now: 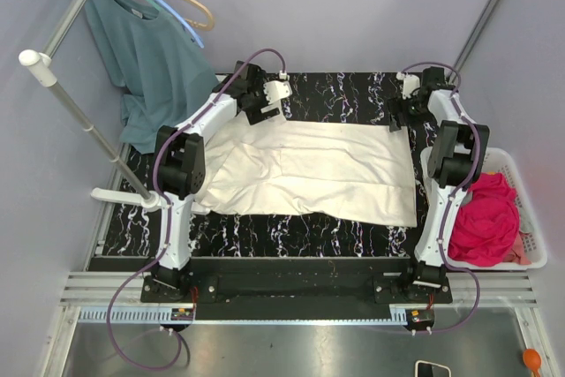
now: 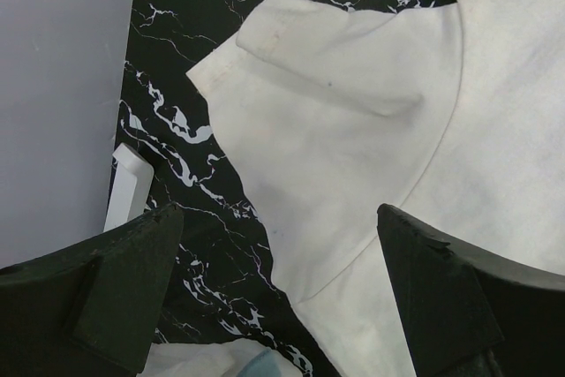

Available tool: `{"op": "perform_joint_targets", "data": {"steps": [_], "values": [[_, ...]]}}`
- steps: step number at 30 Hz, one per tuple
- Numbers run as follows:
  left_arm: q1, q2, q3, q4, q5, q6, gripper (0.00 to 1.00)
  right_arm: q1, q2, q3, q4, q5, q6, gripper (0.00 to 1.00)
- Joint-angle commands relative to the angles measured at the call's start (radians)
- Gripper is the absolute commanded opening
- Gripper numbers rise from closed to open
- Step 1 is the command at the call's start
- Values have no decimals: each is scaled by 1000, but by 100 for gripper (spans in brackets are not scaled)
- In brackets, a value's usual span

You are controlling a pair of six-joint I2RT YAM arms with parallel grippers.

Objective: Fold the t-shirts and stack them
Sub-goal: Fold the tshirt

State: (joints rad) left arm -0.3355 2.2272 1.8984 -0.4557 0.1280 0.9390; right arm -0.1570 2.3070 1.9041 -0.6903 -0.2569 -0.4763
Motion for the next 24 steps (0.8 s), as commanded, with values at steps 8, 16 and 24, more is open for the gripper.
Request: {"op": "perform_joint_targets", "data": {"steps": [8, 16, 24], "values": [[6, 18, 50, 20, 9, 23, 99, -24, 57, 67, -26, -47, -30, 90], [9, 35, 76, 20, 1, 27, 99, -26, 81, 85, -38, -87, -24, 85], [15, 41, 77, 26, -11, 46, 99, -26, 69, 36, -51, -97, -8, 75]]}}
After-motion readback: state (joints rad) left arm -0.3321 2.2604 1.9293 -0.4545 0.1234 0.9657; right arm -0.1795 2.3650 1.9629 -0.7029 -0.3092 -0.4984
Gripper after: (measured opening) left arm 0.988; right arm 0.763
